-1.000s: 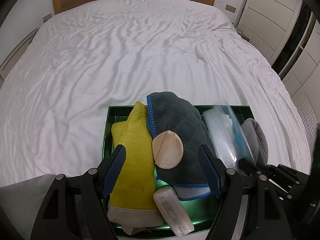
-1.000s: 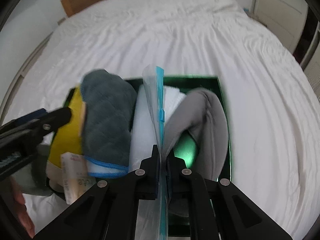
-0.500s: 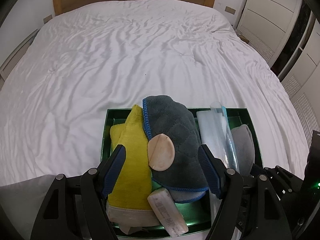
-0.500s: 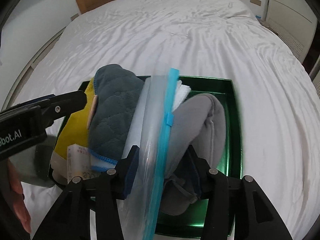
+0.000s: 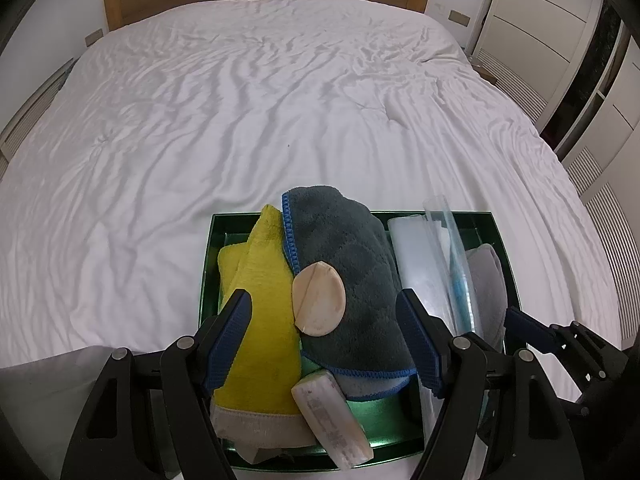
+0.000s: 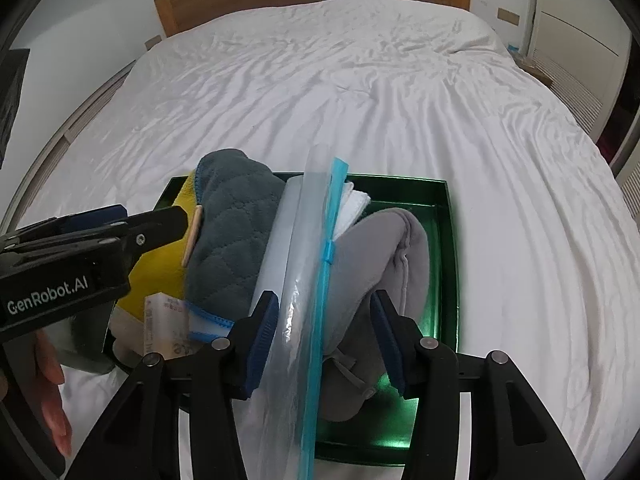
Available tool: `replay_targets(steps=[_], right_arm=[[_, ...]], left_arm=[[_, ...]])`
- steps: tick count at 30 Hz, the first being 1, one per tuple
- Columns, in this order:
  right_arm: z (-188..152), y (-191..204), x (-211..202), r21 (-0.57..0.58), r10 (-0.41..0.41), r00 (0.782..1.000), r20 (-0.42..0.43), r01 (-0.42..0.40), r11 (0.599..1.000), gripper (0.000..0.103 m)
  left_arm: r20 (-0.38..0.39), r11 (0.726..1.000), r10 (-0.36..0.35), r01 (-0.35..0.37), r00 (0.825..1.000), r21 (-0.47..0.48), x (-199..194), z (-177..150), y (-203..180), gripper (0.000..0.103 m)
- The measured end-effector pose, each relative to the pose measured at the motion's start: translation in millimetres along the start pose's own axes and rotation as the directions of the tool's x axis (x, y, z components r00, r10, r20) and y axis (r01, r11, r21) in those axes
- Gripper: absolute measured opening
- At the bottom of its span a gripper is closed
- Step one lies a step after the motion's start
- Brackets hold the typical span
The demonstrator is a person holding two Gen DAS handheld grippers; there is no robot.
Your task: Organize soft objects
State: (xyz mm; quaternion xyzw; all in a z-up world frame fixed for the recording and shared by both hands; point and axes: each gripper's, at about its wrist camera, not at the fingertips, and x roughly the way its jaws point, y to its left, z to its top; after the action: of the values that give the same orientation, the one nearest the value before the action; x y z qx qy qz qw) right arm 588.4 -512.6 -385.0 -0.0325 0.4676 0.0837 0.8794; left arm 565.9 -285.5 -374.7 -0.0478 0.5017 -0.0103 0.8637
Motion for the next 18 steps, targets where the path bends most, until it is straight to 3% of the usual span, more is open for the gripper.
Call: replay_targets(steps=[4, 9, 18], right_arm=[[-1, 5, -2, -0.008, 0.027, 1.0, 0.002, -0.027, 1.0, 0.048], [-3, 6, 9, -0.015, 0.043, 0.998, -0.055, -0.043, 0.999, 0.048], [1, 5, -25, -0.022, 0.024, 1.0, -0.002, -0.024, 0.999, 0.049]], left_arm=[[0.006, 1.0, 0.001, -0.001, 1.0, 0.001, 0, 0, 0, 0.069], [0.004, 1.0, -0.002, 0.002, 1.0, -0.009, -3, 0, 4, 0.069], [0.008, 1.0, -0.009, 0.009, 1.0, -0.001, -18, -1, 3, 0.069]])
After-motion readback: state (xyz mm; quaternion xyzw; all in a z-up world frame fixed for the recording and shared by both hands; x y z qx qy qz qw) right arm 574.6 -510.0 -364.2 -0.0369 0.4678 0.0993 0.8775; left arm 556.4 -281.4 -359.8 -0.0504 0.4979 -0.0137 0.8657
